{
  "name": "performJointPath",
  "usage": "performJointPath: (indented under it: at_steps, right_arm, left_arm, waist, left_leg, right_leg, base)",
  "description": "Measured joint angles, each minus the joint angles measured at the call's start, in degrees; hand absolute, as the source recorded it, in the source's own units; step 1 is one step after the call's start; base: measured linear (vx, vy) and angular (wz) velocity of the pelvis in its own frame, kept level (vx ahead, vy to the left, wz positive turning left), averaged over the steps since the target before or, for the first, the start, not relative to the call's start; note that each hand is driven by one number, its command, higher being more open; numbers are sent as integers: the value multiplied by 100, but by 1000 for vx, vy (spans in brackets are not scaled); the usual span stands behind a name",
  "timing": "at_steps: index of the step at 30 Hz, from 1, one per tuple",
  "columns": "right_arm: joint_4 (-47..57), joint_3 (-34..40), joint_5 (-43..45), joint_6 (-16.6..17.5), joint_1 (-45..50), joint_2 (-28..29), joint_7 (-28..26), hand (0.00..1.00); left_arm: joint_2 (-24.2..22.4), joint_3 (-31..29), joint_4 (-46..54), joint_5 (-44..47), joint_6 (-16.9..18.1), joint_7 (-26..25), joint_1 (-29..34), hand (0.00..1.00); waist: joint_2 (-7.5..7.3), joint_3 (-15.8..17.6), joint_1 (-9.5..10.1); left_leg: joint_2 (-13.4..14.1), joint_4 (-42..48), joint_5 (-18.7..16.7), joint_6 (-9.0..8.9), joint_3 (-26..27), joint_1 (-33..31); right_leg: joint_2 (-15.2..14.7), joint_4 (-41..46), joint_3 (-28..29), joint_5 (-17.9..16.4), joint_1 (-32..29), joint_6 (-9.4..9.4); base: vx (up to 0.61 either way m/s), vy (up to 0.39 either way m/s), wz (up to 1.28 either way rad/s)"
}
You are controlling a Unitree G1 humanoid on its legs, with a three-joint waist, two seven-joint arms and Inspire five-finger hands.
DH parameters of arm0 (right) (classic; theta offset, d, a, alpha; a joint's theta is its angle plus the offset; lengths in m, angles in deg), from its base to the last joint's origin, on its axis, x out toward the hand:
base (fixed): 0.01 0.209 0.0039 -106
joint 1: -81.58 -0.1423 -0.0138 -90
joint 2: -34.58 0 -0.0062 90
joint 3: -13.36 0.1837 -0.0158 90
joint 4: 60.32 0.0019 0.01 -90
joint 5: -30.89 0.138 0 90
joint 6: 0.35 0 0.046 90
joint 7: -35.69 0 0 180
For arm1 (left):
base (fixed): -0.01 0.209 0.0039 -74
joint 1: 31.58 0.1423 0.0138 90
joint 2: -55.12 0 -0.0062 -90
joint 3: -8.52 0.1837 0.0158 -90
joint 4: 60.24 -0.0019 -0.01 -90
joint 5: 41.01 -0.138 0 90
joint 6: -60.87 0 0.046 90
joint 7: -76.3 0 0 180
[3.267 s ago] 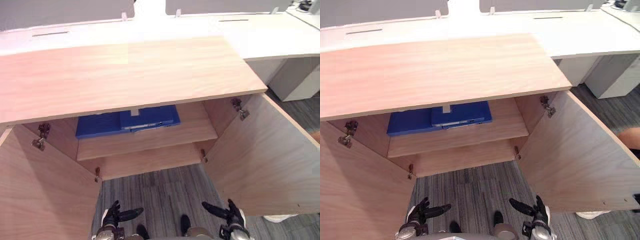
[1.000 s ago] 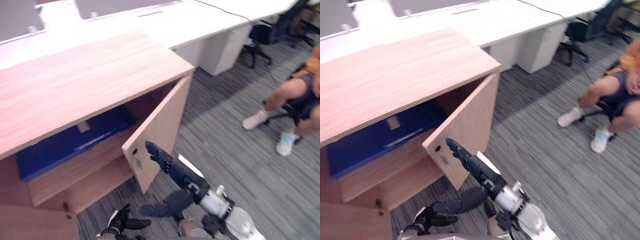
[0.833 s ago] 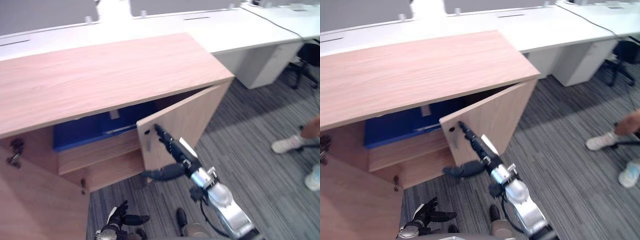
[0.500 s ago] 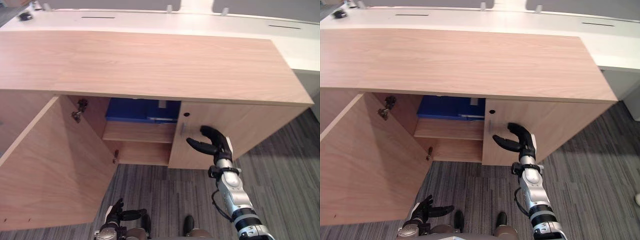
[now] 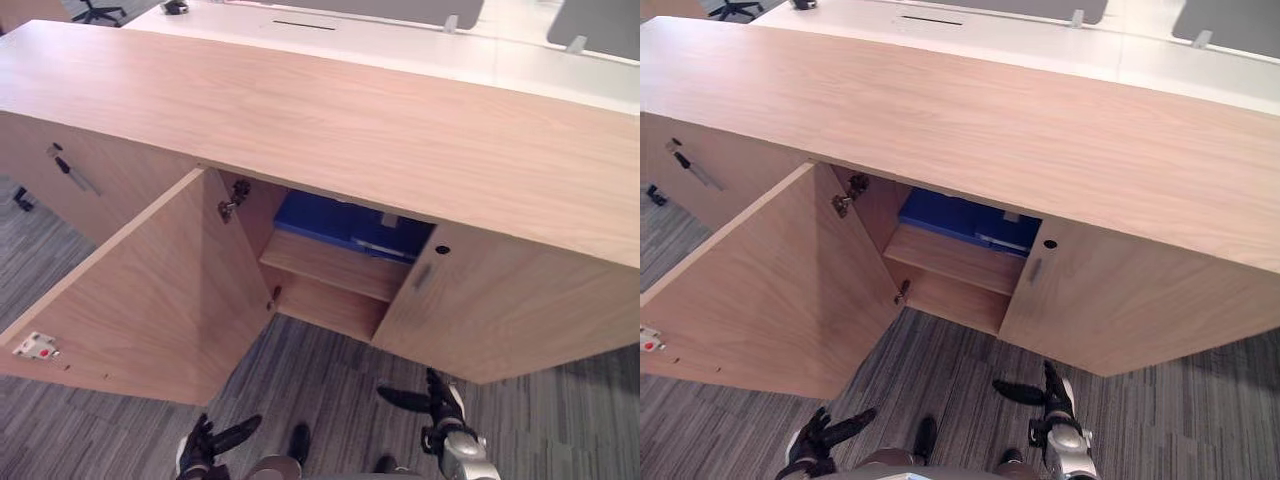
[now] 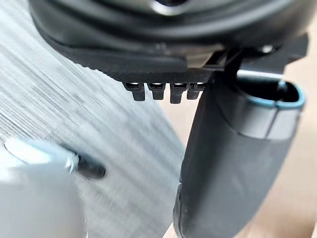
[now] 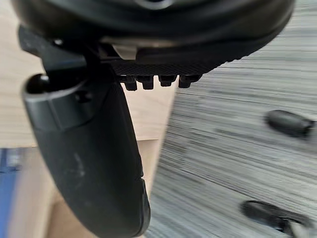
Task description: Walk over to the cabinet, pick up the folder, carry it to the office cabinet, place the folder inside the office cabinet, then close the office cabinet door
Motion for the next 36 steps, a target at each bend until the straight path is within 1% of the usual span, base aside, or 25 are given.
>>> performJointPath:
  at_steps: [3,5,9,10,11,14,18,19,23,25,26,29,32,33,36]
  right_arm:
    - [0,50,-1,0,-74,-2,62,100]
    - [17,46,-1,1,-242,-5,83,100]
    - [59,-89,-1,3,-440,-7,108,100]
    - [93,-146,0,2,-487,-4,113,100]
    - [155,-259,0,2,-528,-21,112,100]
    - [358,-416,-1,7,-546,-73,99,100]
    - [609,-647,-2,15,-528,-144,21,100]
    - [652,-707,-2,28,-506,-153,-20,100]
    - [764,-765,-7,51,-355,-134,-151,100]
    - [835,-764,-5,53,-243,-124,-195,100]
    - [842,-737,-4,53,-100,-131,-200,100]
    - [838,-627,1,50,147,-130,-210,100]
    - [837,-480,8,43,396,-135,-228,100]
    - [830,-418,8,41,460,-124,-235,100]
    - [824,-383,4,34,574,-123,-259,100]
  left_arm:
    - [77,-295,773,347,72,-38,129,100]
    - [91,-559,1623,647,209,-126,213,100]
    - [131,-839,2429,877,363,-278,273,100]
    - [216,-871,2612,875,413,-346,262,100]
    - [331,-873,2770,871,436,-394,256,100]
    - [512,-861,3099,854,476,-457,249,100]
    - [1069,-848,3175,837,499,-442,99,100]
    - [1236,-848,3175,796,509,-439,19,100]
    - [1619,-845,3176,563,601,-406,-242,100]
    - [1793,-845,3176,455,640,-404,-300,100]
    - [1913,-800,3176,380,640,-379,-352,100]
    - [1986,-619,3175,287,641,-320,-442,100]
    - [1995,-231,3174,175,635,-247,-546,100]
    - [1958,-213,3148,213,630,-373,-603,100]
    - [1998,-176,3148,195,621,-391,-599,100]
  waist:
    - [51,31,193]
    - [122,73,388]
    - [194,116,530]
    - [202,121,598]
    - [195,125,624]
    - [194,126,622]
    - [170,140,618]
    - [153,149,616]
    - [101,164,596]
    - [46,193,589]
    - [-9,186,545]
    - [-82,186,458]
    - [-137,171,394]
    - [-150,172,382]
    - [-182,167,375]
  left_leg:
    - [-39,-29,87,-26,-290,-56]
    - [-66,-34,159,-58,-567,-155]
    - [-94,-35,239,-94,-838,-254]
    - [-100,-35,269,-98,-910,-294]
    - [-108,-34,290,-118,-996,-338]
    - [-127,-31,315,-148,-1158,-404]
    - [-103,-4,329,-150,-1158,-389]
    - [-92,-5,329,-150,-1117,-371]
    - [-32,-36,322,-159,-931,-352]
    - [24,-38,311,-172,-791,-344]
    - [65,-39,292,-196,-714,-351]
    - [101,-40,286,-204,-660,-352]
    - [150,-41,268,-222,-530,-348]
    - [163,-41,265,-227,-500,-347]
    - [188,-41,264,-230,-443,-328]
  right_leg:
    - [-5,36,-287,-83,88,-21]
    - [0,94,-545,-203,108,-74]
    - [16,126,-820,-259,136,-69]
    - [25,127,-893,-263,137,-75]
    - [37,139,-948,-252,133,-58]
    - [36,211,-878,-276,98,-91]
    - [30,218,-665,-282,94,-100]
    - [31,217,-608,-281,92,-99]
    - [52,212,-382,-269,27,-80]
    - [61,203,-235,-247,-26,-51]
    - [87,196,-148,-234,-73,-41]
    - [121,171,-84,-218,-80,-50]
    - [166,80,38,-149,-93,-64]
    - [179,62,65,-139,-98,-69]
    - [202,36,92,-125,-101,-80]
  base:
    - [-55,-44,58]
    - [-89,-63,65]
    - [-48,-53,43]
    - [-20,-56,34]
    - [-17,-66,38]
    - [-4,-36,34]
    - [-15,-27,0]
    - [-41,-30,-14]
    - [-77,-22,-26]
    - [-79,-15,-37]
    - [-78,-22,-30]
    - [-52,-29,-16]
    - [-27,-21,-21]
    - [-10,-20,-10]
    - [-4,-21,-6]
